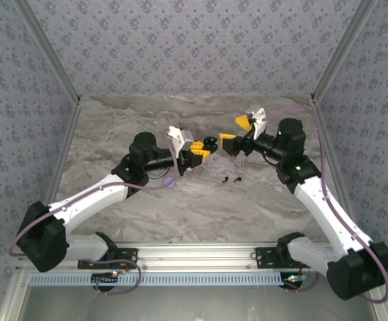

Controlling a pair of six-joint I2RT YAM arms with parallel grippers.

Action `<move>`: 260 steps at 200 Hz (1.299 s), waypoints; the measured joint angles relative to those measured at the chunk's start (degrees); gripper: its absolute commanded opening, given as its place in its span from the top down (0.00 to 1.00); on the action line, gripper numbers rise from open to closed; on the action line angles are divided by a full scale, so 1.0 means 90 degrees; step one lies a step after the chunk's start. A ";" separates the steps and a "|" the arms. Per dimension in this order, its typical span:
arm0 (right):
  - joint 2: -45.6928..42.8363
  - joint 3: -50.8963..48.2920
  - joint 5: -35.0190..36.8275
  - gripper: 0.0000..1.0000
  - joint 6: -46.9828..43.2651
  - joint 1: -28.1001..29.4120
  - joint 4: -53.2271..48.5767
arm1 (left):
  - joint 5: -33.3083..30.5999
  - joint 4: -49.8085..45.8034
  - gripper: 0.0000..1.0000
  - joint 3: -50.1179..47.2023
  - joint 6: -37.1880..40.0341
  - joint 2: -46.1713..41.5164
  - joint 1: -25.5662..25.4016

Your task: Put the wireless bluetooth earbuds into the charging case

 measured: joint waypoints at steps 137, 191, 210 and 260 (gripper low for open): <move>0.1622 -0.0168 0.1841 0.30 0.1559 -0.0177 -0.3900 | -0.0668 -0.0168 1.00 -0.0457 0.0202 -0.0600 0.0000; 0.2545 -0.0238 0.1957 0.34 0.1724 -0.0177 -0.3864 | -0.0765 -0.0206 1.00 -0.0457 0.0199 -0.0605 -0.0056; 0.2747 -0.0316 0.1960 0.37 0.1826 -0.0177 -0.3725 | -0.0782 -0.0221 1.00 -0.0457 0.0199 -0.0605 -0.0080; 0.3203 -0.0359 0.1962 0.44 0.1984 -0.0146 -0.3444 | -0.0784 -0.0282 1.00 -0.0457 0.0202 -0.0605 -0.0085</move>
